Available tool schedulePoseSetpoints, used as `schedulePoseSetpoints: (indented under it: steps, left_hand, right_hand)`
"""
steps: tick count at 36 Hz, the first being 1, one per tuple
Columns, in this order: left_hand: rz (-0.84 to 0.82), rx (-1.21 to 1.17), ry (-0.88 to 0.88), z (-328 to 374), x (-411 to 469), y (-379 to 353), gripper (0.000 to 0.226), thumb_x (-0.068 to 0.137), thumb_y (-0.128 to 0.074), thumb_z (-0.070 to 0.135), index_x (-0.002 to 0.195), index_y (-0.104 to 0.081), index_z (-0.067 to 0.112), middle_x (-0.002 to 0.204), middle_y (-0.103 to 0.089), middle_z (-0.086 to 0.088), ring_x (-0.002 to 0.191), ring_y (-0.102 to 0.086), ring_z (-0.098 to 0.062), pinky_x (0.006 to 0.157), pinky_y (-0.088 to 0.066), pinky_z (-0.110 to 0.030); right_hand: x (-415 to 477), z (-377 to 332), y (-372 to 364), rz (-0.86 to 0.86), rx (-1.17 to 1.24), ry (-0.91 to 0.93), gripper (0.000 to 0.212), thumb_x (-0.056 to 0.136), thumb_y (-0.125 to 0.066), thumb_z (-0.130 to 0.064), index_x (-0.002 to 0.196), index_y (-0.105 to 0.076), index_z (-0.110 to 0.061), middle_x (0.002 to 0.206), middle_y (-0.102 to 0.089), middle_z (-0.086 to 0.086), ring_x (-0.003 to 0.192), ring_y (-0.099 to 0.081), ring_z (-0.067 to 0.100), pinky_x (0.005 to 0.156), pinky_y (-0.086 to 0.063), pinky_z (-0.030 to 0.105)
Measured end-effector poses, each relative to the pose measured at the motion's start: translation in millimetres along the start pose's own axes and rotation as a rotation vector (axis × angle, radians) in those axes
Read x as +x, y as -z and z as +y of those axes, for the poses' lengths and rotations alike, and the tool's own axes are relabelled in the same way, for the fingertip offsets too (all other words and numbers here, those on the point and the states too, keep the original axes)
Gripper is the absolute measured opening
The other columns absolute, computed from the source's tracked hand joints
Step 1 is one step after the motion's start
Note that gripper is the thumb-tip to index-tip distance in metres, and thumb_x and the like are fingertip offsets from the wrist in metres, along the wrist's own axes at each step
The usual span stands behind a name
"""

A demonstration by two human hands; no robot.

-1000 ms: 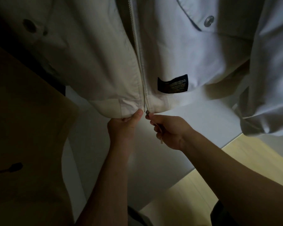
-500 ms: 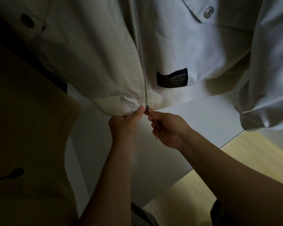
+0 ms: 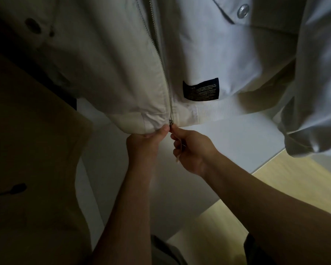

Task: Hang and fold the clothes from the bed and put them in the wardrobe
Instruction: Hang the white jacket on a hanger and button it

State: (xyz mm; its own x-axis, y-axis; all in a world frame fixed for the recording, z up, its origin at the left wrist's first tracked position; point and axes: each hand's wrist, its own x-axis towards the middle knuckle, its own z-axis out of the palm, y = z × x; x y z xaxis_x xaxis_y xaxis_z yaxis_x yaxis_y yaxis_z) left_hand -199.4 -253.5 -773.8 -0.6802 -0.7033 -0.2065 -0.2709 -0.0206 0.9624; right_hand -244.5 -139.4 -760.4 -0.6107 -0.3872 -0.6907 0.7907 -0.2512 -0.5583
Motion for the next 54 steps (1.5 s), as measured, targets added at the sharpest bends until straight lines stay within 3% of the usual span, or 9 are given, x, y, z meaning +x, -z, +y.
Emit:
schedulePoseSetpoints:
  steps: [18, 22, 24, 27, 31, 38, 42, 50, 54]
  left_hand:
    - [0.073, 0.318, -0.080, -3, 5, 6, 0.051, 0.079, -0.079, 0.047, 0.064, -0.068, 0.000, 0.059, -0.067, -0.010, 0.051, -0.062, -0.012, 0.054, -0.050, -0.030]
    - [0.076, 0.380, -0.092, -2, 4, 5, 0.052, 0.079, -0.080, 0.044, 0.068, -0.067, -0.005, 0.063, -0.067, -0.012, 0.049, -0.059, -0.010, 0.052, -0.050, -0.028]
    - [0.076, 0.372, -0.116, -1, 4, 6, 0.049, 0.079, -0.081, 0.040, 0.071, -0.068, -0.006, 0.066, -0.068, -0.014, 0.049, -0.058, -0.010, 0.048, -0.046, -0.021]
    - [0.063, 0.358, -0.129, -1, 5, 6, 0.044, 0.079, -0.083, 0.036, 0.074, -0.069, -0.006, 0.073, -0.071, -0.017, 0.067, -0.067, -0.024, 0.060, -0.052, -0.036]
    - [0.032, 0.392, -0.147, -1, 6, 8, 0.033, 0.080, -0.081, 0.036, 0.077, -0.073, 0.004, 0.072, -0.072, -0.005, 0.068, -0.069, -0.014, 0.061, -0.051, -0.026]
    - [0.035, 0.416, -0.141, -6, 8, 7, 0.043, 0.085, -0.076, 0.040, 0.072, -0.068, -0.001, 0.067, -0.068, -0.008, 0.067, -0.067, -0.022, 0.061, -0.046, -0.029]
    - [0.046, 0.371, -0.148, -10, 12, 7, 0.036, 0.087, -0.074, 0.038, 0.078, -0.070, 0.003, 0.067, -0.066, 0.001, 0.066, -0.064, -0.014, 0.054, -0.041, -0.017]
    - [0.074, 0.441, -0.164, -14, 17, 11, 0.045, 0.087, -0.074, 0.035, 0.054, -0.055, 0.011, 0.051, -0.052, 0.006, 0.045, -0.048, -0.001, 0.044, -0.030, -0.011]
    - [0.092, 0.390, -0.157, -18, 16, 9, 0.037, 0.087, -0.074, 0.036, 0.061, -0.058, 0.016, 0.064, -0.062, 0.002, 0.062, -0.060, -0.010, 0.059, -0.039, -0.022]
  right_hand:
    - [0, 7, -5, 0.009, 0.016, 0.033, 0.031, 0.090, -0.074, -0.020, 0.114, -0.071, -0.001, 0.080, -0.060, -0.002, 0.065, -0.046, 0.009, 0.058, -0.041, 0.024]
    - [0, 6, -5, 0.066, -0.011, 0.068, 0.019, 0.088, -0.076, -0.018, 0.100, -0.074, -0.004, 0.079, -0.062, -0.001, 0.064, -0.047, 0.010, 0.060, -0.043, 0.024]
    - [0, 5, -5, 0.088, -0.065, 0.115, 0.016, 0.086, -0.078, -0.020, 0.095, -0.074, -0.007, 0.080, -0.064, -0.002, 0.064, -0.048, 0.010, 0.060, -0.044, 0.023]
    - [1, 2, -4, 0.103, -0.200, 0.231, 0.019, 0.085, -0.078, -0.023, 0.098, -0.078, -0.009, 0.072, -0.066, -0.009, 0.061, -0.053, 0.004, 0.060, -0.042, 0.017]
    - [4, -2, 0, 0.082, -0.368, 0.363, 0.011, 0.088, -0.077, -0.021, 0.087, -0.078, -0.010, 0.055, -0.063, -0.018, 0.046, -0.054, -0.008, 0.047, -0.039, 0.007]
    - [6, -4, 2, 0.108, -0.902, 0.592, 0.021, 0.097, -0.064, -0.032, 0.085, -0.077, -0.021, 0.070, -0.067, -0.017, 0.060, -0.059, -0.009, 0.054, -0.042, 0.007]
    - [4, -6, -4, 0.057, -0.987, 0.522, 0.030, 0.100, -0.051, -0.032, 0.074, -0.064, -0.025, 0.052, -0.058, -0.020, 0.046, -0.051, -0.005, 0.046, -0.035, 0.008]
    - [-18, -31, -30, -0.213, -0.476, 0.333, 0.035, 0.095, -0.049, -0.018, 0.062, -0.040, -0.023, 0.050, -0.032, -0.007, 0.045, -0.023, 0.012, 0.041, -0.020, 0.023]
    - [-21, -34, -39, -0.238, -0.356, 0.379, 0.035, 0.097, -0.051, -0.020, 0.064, -0.040, -0.023, 0.050, -0.030, -0.006, 0.045, -0.021, 0.012, 0.042, -0.018, 0.024]
